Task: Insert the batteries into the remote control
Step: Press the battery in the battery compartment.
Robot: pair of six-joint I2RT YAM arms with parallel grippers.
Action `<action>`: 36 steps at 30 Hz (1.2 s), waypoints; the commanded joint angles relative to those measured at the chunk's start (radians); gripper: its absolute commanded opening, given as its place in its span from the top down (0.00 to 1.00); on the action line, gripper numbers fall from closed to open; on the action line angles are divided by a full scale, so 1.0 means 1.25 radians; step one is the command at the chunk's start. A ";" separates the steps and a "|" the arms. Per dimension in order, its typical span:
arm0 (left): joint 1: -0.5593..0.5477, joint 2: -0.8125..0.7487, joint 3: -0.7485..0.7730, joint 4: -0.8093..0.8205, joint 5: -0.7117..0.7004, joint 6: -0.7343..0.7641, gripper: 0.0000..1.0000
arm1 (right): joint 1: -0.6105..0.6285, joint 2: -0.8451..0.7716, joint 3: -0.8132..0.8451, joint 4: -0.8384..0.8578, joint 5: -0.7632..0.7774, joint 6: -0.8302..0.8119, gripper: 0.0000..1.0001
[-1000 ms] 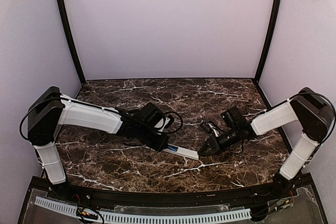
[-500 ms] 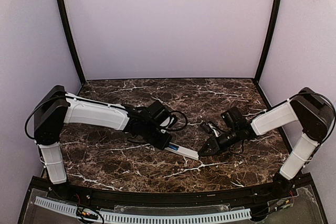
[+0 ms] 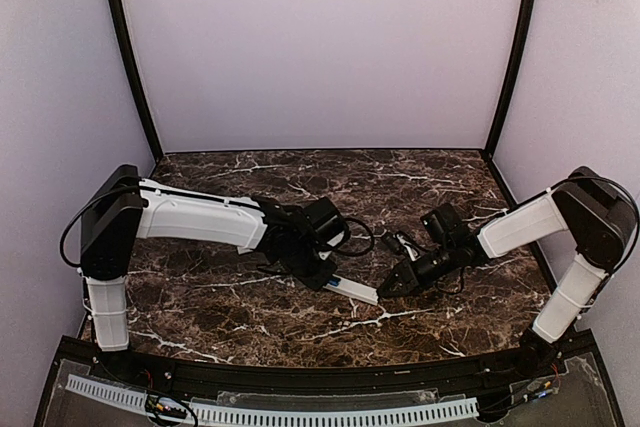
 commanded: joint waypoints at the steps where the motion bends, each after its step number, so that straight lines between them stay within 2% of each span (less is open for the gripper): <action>1: -0.013 0.041 0.000 -0.091 -0.016 0.007 0.91 | 0.009 0.008 -0.002 0.028 -0.003 -0.005 0.80; 7: -0.010 0.013 0.007 -0.085 -0.018 -0.002 0.86 | 0.009 0.006 0.000 0.017 0.011 -0.012 0.79; 11: 0.005 -0.045 0.002 -0.054 -0.017 0.002 0.75 | 0.006 0.004 0.010 -0.002 0.031 -0.024 0.78; 13: 0.022 -0.084 -0.008 -0.020 -0.002 0.004 0.62 | 0.003 0.009 0.018 -0.008 0.036 -0.029 0.77; 18: 0.073 -0.185 -0.052 0.019 0.033 0.012 0.39 | -0.009 0.027 0.053 -0.027 0.049 -0.048 0.73; 23: 0.183 -0.249 -0.135 0.054 0.058 0.028 0.07 | -0.023 0.055 0.111 -0.055 0.059 -0.074 0.70; 25: 0.218 -0.257 -0.161 0.046 0.047 0.052 0.02 | -0.027 0.078 0.142 -0.071 0.057 -0.086 0.70; 30: 0.282 -0.219 -0.152 0.012 0.039 0.107 0.01 | -0.027 0.124 0.219 -0.095 0.037 -0.105 0.70; 36: 0.304 -0.125 -0.087 -0.052 0.053 0.217 0.02 | -0.023 0.078 0.219 -0.114 0.007 -0.123 0.63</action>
